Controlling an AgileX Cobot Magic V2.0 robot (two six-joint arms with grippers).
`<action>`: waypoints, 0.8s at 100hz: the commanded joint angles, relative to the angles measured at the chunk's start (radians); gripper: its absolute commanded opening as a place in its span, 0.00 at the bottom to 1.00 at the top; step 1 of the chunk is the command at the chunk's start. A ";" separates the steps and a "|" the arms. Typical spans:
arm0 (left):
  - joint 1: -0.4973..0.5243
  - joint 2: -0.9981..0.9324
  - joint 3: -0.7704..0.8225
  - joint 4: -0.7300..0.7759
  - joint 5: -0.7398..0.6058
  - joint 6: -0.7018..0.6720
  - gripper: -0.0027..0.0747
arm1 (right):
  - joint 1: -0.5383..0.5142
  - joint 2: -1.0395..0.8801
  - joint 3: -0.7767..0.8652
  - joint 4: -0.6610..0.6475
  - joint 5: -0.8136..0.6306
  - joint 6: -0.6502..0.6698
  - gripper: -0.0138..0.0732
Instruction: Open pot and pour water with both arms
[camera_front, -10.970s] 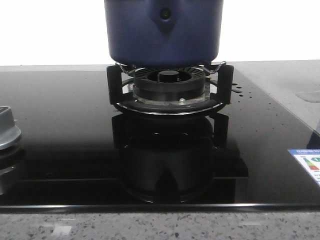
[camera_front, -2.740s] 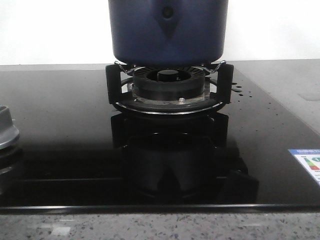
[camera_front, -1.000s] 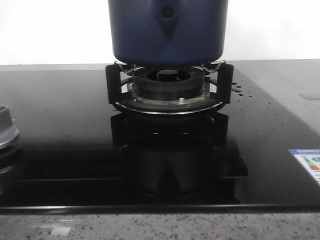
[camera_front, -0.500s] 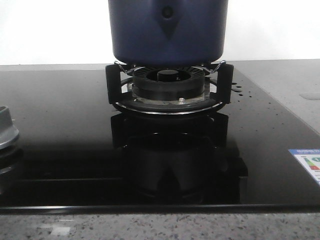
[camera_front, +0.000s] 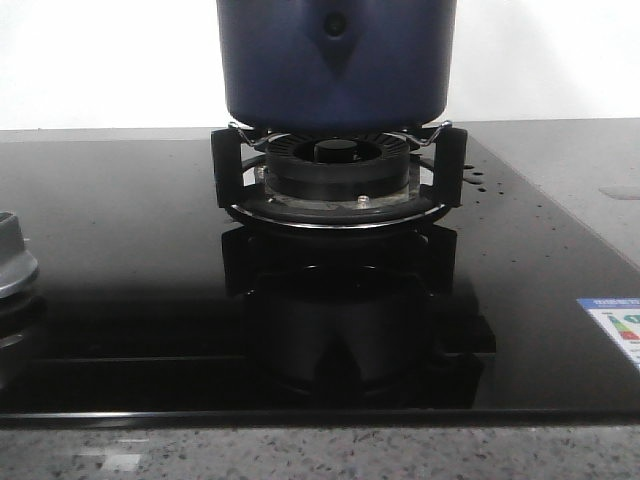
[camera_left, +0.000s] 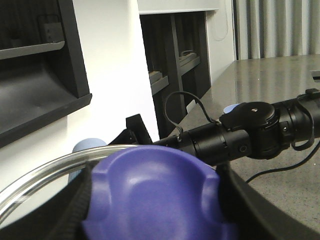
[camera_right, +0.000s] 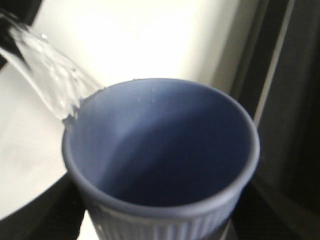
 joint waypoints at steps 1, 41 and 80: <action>0.001 -0.033 -0.033 -0.082 -0.013 -0.009 0.35 | 0.013 -0.038 -0.054 -0.056 0.031 -0.015 0.48; 0.001 -0.033 -0.033 -0.080 -0.013 -0.009 0.35 | 0.065 -0.038 -0.058 -0.088 0.073 -0.035 0.48; 0.001 -0.033 -0.033 -0.080 -0.013 -0.009 0.35 | 0.071 -0.073 0.002 0.102 0.197 0.725 0.44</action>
